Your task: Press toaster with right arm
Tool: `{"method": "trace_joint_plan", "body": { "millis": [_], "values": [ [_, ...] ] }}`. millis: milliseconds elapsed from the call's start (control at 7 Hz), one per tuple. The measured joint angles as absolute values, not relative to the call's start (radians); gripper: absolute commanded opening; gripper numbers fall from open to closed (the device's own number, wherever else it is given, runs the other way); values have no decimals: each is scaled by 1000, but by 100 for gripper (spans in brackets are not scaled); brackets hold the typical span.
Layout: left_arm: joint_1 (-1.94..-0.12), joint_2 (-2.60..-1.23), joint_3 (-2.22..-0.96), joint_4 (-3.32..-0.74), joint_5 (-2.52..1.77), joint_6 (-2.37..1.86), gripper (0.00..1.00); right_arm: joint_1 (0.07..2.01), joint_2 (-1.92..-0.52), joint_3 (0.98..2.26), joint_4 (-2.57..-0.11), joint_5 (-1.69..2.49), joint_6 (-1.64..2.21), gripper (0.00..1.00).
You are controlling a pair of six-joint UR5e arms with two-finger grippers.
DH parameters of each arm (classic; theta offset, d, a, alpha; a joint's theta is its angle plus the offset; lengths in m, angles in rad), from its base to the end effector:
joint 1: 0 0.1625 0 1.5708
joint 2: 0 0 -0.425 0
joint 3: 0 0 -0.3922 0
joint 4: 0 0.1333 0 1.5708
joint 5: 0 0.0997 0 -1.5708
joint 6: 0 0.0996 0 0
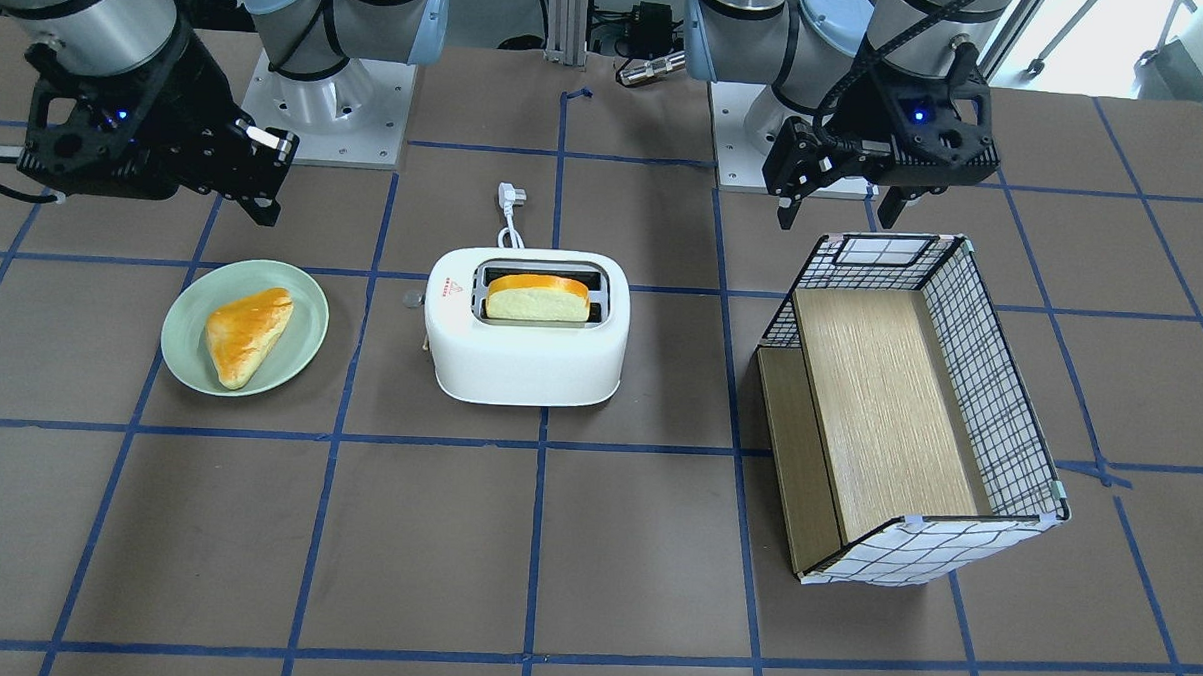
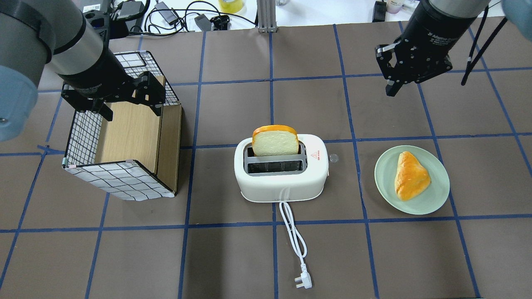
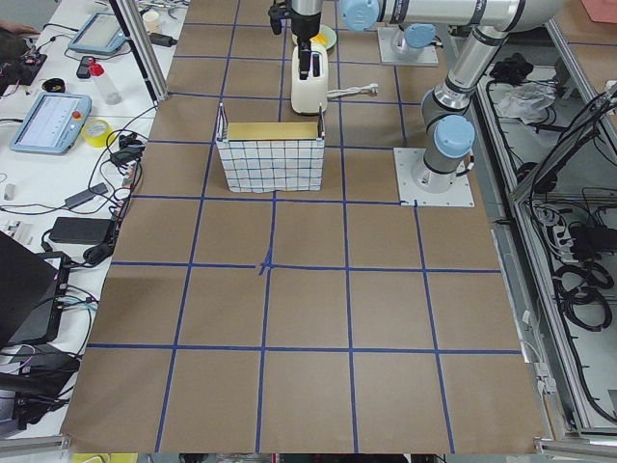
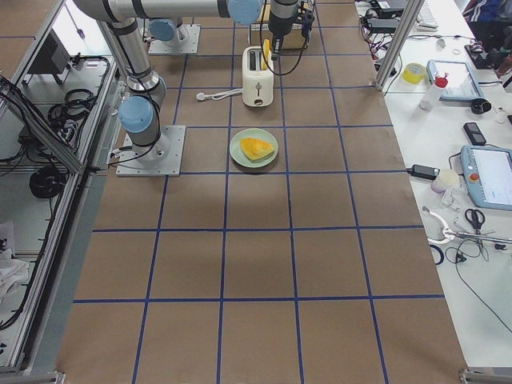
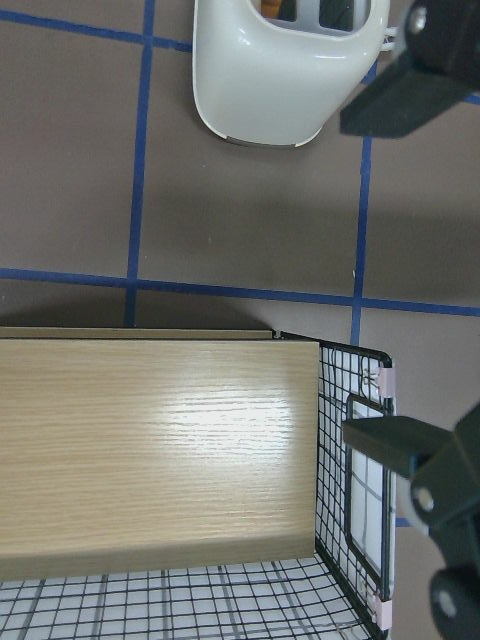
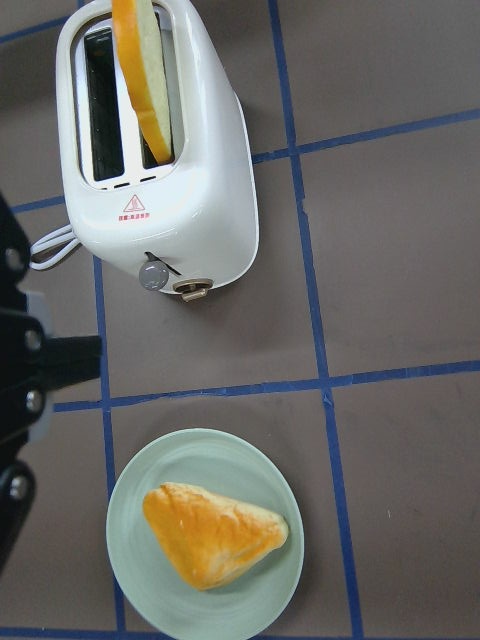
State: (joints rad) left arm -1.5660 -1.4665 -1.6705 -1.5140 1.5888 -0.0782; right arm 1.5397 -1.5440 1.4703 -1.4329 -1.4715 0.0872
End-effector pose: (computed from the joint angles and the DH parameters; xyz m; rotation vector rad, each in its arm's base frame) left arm -0.1293 -0.4542 0.4937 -0.1305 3.1216 -0.0969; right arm 0.1277 -0.4999 0.5109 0.1847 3.0369 0.1019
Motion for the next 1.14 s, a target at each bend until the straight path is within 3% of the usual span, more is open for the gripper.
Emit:
{"method": "trace_joint_plan", "body": {
  "millis": [286,429,1143],
  "values": [
    [-1566,-1466,-1670,-1514,1588,-78,100,1591,-1538,1456,-1467,-1527,123,92],
    [-1566,-1466,-1670,-1514,1588,-78,100,1598,-1536,1458,-1514,-1554,122,100],
    [-1566,-1466,-1670,-1514,1588,-78,100,1601,-1534,1462,-1579,-1597,124,100]
  ]
}}
